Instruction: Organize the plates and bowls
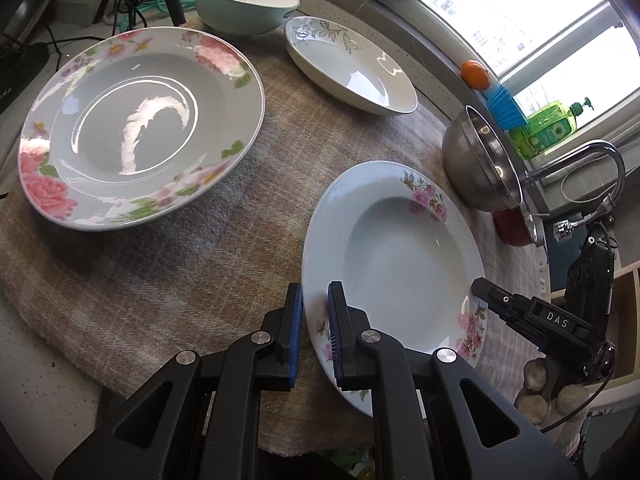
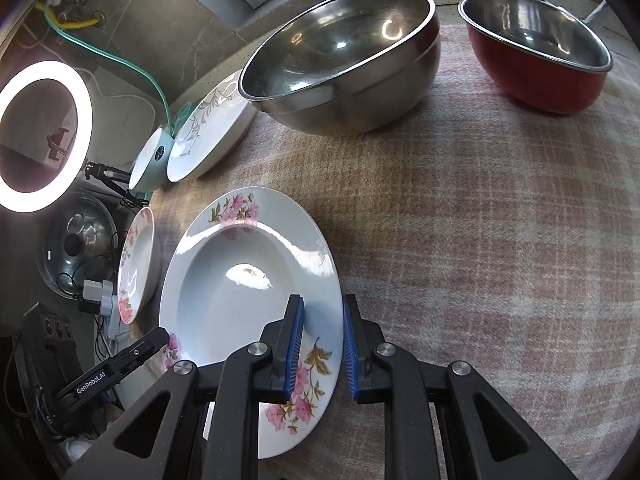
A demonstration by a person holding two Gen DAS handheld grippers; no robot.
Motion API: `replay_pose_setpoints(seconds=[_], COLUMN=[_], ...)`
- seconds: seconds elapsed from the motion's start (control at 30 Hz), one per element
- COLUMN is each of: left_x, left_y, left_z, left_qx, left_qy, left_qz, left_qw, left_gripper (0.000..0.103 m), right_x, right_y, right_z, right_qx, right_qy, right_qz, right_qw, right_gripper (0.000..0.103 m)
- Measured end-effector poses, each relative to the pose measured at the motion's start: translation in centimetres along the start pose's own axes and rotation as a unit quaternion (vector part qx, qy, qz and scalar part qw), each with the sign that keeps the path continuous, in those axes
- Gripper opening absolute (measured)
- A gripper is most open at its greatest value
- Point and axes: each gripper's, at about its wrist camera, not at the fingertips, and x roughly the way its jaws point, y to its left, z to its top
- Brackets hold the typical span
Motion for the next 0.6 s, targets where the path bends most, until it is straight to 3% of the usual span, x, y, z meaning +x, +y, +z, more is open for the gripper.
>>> replay_pose_setpoints(seconds=[0.6], left_x=[0.6], left_y=[-1.2], left_z=[-0.2], left_qx=[0.028], left_qy=[0.015], left_qz=[0.000], left_qw=[0.9995], left_gripper=[0.011], right_x=[-1.5], right_y=[-1.5], right_z=[-3.2], right_qx=[0.025], right_qy=[0.004], right_qz=[-0.010], right_qw=[1.000], right_gripper=[0.017])
